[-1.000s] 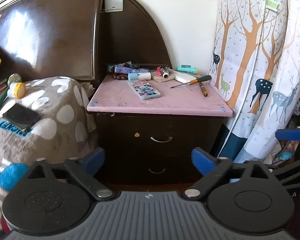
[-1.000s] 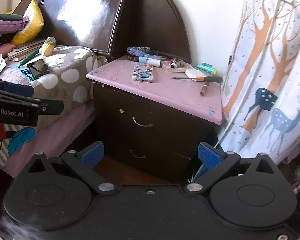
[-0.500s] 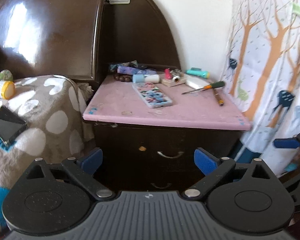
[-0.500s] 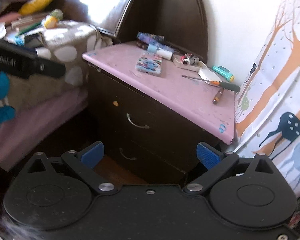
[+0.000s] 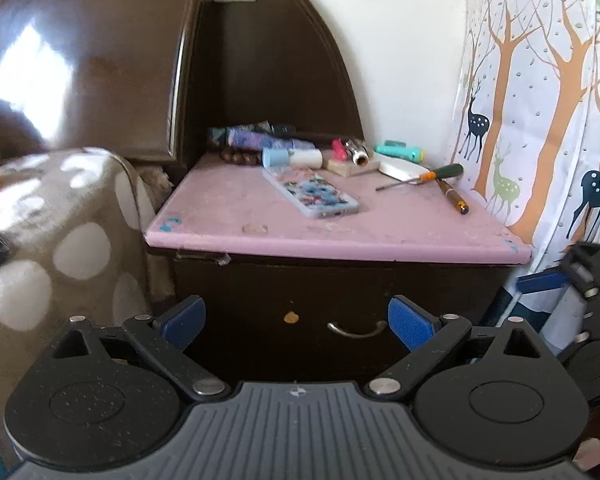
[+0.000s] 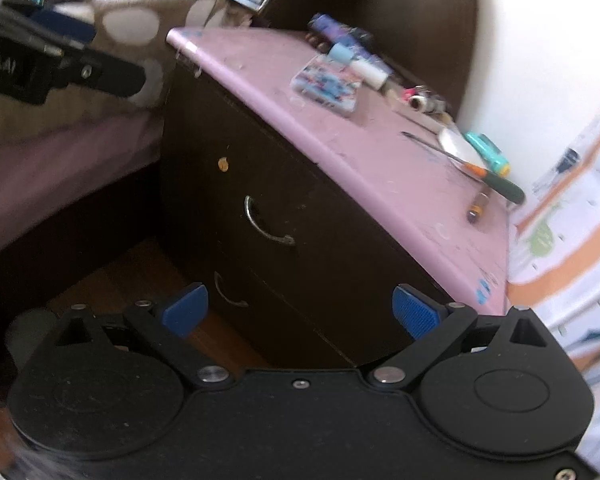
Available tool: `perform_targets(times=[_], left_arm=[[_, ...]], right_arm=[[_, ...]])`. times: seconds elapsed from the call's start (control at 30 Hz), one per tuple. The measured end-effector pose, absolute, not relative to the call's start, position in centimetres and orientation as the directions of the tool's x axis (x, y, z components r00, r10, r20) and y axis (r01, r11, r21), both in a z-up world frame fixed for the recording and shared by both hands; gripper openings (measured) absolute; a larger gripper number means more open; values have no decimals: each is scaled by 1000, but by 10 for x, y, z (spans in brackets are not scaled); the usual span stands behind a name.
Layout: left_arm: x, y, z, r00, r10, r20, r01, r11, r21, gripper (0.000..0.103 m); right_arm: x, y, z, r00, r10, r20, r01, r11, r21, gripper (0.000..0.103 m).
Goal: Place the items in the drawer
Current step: 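Move the right tool down toward the nightstand's top drawer handle, then close the right gripper on the drawer handle and pull the drawer open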
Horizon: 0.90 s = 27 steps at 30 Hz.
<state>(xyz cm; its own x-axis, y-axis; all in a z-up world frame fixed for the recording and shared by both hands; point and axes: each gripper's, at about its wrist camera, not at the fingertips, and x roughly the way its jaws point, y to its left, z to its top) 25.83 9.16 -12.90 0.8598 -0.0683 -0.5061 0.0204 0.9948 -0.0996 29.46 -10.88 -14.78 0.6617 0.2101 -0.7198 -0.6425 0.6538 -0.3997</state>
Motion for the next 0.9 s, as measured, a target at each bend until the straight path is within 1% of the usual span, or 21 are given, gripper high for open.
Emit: perform_targets(times=[0.13, 0.23, 0.27, 0.3, 0.33, 0.37, 0.57, 0.67, 0.77, 0.83, 0.87, 0.9], left_arm=[[265, 100, -127, 847, -50, -530, 1, 996, -93, 99], [272, 109, -127, 838, -51, -543, -17, 993, -120, 99], [275, 112, -128, 833, -49, -551, -26, 992, -127, 99], [276, 114, -129, 829, -46, -557, -30, 991, -128, 99], [278, 115, -130, 827, -40, -560, -34, 992, -121, 99], [279, 116, -131, 825, -34, -564, -36, 993, -112, 99], [284, 119, -137, 815, -23, -579, -38, 995, -94, 99], [286, 121, -139, 812, -18, -584, -47, 994, -96, 99], [287, 123, -139, 811, -24, -585, -47, 993, -106, 99], [288, 123, -140, 810, -27, -586, -44, 993, -107, 99], [288, 124, -140, 809, -28, -587, -43, 993, -107, 99], [288, 124, -140, 809, -28, -587, -43, 993, -106, 99]], right_arm=[[304, -91, -169, 667, 201, -717, -675, 571, -467, 99], [311, -77, -182, 678, 202, -707, -691, 502, -520, 97], [313, -73, -186, 679, 202, -706, -695, 486, -529, 92], [316, -69, -189, 679, 201, -706, -699, 469, -539, 81], [319, -65, -193, 680, 199, -706, -703, 452, -549, 73], [322, -61, -197, 681, 194, -706, -706, 433, -561, 63], [332, -44, -228, 691, 177, -701, -718, 284, -636, 63], [336, -36, -239, 692, 172, -701, -721, 214, -659, 53], [340, -29, -245, 691, 178, -701, -723, 164, -671, 50], [344, -26, -248, 689, 175, -704, -725, 139, -675, 44], [346, -24, -249, 684, 173, -709, -729, 129, -672, 39], [348, -23, -249, 679, 170, -714, -733, 119, -669, 37]])
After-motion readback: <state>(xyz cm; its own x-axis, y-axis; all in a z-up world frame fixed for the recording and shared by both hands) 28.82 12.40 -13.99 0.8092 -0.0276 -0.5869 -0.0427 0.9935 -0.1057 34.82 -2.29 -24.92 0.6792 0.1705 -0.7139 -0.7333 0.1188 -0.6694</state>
